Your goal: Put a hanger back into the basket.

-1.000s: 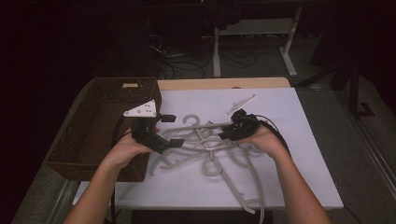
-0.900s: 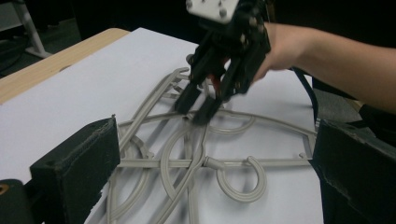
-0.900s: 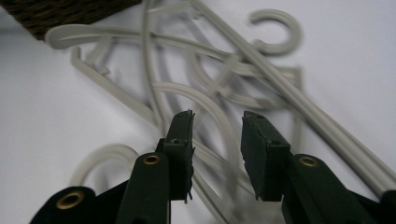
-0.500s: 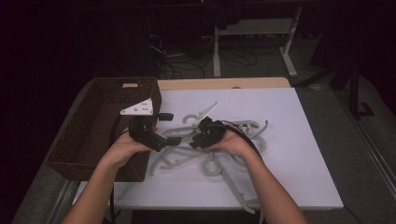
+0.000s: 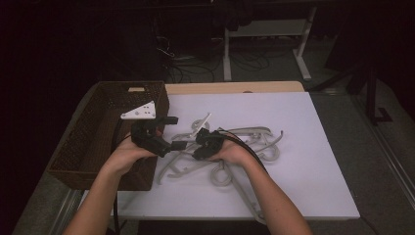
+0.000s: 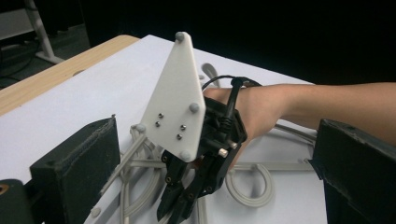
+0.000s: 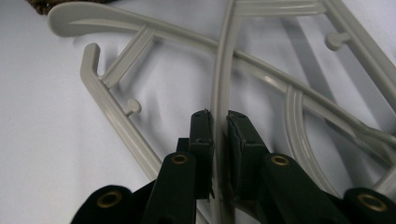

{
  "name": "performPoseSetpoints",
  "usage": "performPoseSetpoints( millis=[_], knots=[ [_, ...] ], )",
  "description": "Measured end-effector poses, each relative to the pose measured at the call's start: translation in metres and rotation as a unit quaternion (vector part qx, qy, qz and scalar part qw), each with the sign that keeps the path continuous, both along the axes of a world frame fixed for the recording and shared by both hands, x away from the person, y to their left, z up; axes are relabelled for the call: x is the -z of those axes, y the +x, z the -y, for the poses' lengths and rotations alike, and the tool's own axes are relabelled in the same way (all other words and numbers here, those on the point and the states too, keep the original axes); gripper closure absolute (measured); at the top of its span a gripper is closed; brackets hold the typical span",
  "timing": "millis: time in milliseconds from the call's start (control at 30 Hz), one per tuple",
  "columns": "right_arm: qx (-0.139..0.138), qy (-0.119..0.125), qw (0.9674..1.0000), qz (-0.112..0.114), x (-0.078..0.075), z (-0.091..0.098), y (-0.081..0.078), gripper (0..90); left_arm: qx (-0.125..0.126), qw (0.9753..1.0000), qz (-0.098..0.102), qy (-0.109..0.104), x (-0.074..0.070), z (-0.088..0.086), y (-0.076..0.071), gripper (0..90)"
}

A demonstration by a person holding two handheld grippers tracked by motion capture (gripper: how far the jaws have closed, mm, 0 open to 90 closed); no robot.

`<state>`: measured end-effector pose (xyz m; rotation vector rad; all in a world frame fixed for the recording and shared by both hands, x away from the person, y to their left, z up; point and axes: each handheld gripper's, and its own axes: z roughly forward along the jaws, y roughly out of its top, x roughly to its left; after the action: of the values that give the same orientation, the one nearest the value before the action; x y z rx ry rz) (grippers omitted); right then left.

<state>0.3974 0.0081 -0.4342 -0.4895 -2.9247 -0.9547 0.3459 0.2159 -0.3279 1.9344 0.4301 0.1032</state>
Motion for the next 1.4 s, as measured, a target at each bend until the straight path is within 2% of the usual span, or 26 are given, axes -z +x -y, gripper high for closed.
performPoseSetpoints(
  millis=[233, 267, 433, 467, 533, 567, 600, 700, 733, 867, 1000, 1033, 1067, 1100, 1133, 1167, 1200, 1233, 1333, 1367, 1400],
  knots=[
    [-0.016, -0.006, 0.9997, 0.016, -0.009, 0.009, -0.007, 80.5, -0.008, 0.9999, 0.002, -0.006, -0.003, -0.005, 0.001, 0.5],
    [-0.027, -0.003, 0.9994, 0.023, -0.013, 0.013, -0.010, 80.5, -0.012, 0.9999, 0.003, -0.008, -0.004, -0.008, 0.001, 0.5],
    [-0.046, 0.006, 0.9986, 0.025, -0.021, 0.024, -0.023, 80.3, -0.017, 0.9998, 0.004, -0.009, -0.004, -0.011, 0.002, 0.5],
    [-0.061, 0.006, 0.9978, 0.025, -0.023, 0.029, -0.034, 80.3, -0.020, 0.9998, 0.003, -0.007, -0.004, -0.012, 0.003, 0.5],
    [-0.065, 0.008, 0.9975, 0.026, -0.023, 0.030, -0.038, 80.3, -0.020, 0.9998, 0.003, -0.005, -0.003, -0.011, 0.003, 0.5],
    [-0.071, 0.009, 0.9970, 0.028, -0.023, 0.032, -0.043, 80.3, -0.021, 0.9998, 0.003, -0.004, -0.003, -0.011, 0.003, 0.5],
    [-0.091, 0.009, 0.9954, 0.029, -0.023, 0.036, -0.054, 80.2, -0.021, 0.9998, 0.004, -0.002, -0.002, -0.010, 0.003, 0.5],
    [-0.107, 0.008, 0.9938, 0.029, -0.021, 0.039, -0.063, 80.1, -0.020, 0.9998, 0.003, 0.003, -0.001, -0.007, 0.002, 0.5],
    [-0.118, 0.005, 0.9927, 0.026, -0.016, 0.041, -0.070, 79.8, -0.020, 0.9998, 0.002, 0.004, 0.000, -0.006, 0.002, 0.5],
    [-0.127, -0.011, 0.9917, 0.020, -0.005, 0.044, -0.078, 77.7, -0.016, 0.9997, 0.001, 0.020, 0.005, 0.004, 0.000, 0.5],
    [-0.108, 0.005, 0.9941, 0.012, -0.005, 0.049, -0.078, 63.2, -0.014, 0.9993, 0.001, 0.034, 0.010, 0.014, -0.002, 0.5],
    [-0.108, 0.005, 0.9941, 0.012, -0.005, 0.049, -0.078, 63.2, -0.014, 0.9993, 0.001, 0.034, 0.010, 0.014, -0.002, 0.9],
    [-0.095, 0.014, 0.9953, 0.012, -0.008, 0.053, -0.078, 58.6, -0.013, 0.9991, 0.001, 0.041, 0.012, 0.017, -0.003, 0.9],
    [-0.077, 0.028, 0.9966, 0.010, -0.012, 0.059, -0.078, 57.7, -0.013, 0.9990, 0.000, 0.044, 0.014, 0.020, -0.003, 0.9],
    [-0.051, 0.041, 0.9978, 0.013, -0.018, 0.072, -0.080, 54.2, -0.012, 0.9984, -0.003, 0.054, 0.017, 0.027, -0.004, 2.1],
    [-0.051, 0.041, 0.9978, 0.013, -0.018, 0.072, -0.080, 54.2, -0.012, 0.9984, -0.003, 0.054, 0.017, 0.027, -0.004, 4.5],
    [-0.027, 0.048, 0.9984, 0.011, -0.021, 0.083, -0.081, 51.5, -0.013, 0.9976, -0.006, 0.067, 0.021, 0.034, -0.004, 5.2],
    [-0.027, 0.048, 0.9984, 0.011, -0.021, 0.083, -0.081, 51.5, -0.013, 0.9976, -0.006, 0.067, 0.021, 0.034, -0.004, 5.8],
    [0.015, 0.057, 0.9981, 0.021, -0.023, 0.103, -0.085, 46.7, -0.013, 0.9947, -0.007, 0.102, 0.031, 0.047, -0.003, 10.5],
    [0.044, 0.066, 0.9964, 0.028, -0.025, 0.115, -0.088, 43.4, -0.019, 0.9929, -0.008, 0.117, 0.036, 0.051, -0.002, 14.1],
    [0.044, 0.066, 0.9964, 0.028, -0.025, 0.115, -0.088, 43.4, -0.022, 0.9919, -0.010, 0.125, 0.040, 0.054, -0.002, 14.1]
  ],
)
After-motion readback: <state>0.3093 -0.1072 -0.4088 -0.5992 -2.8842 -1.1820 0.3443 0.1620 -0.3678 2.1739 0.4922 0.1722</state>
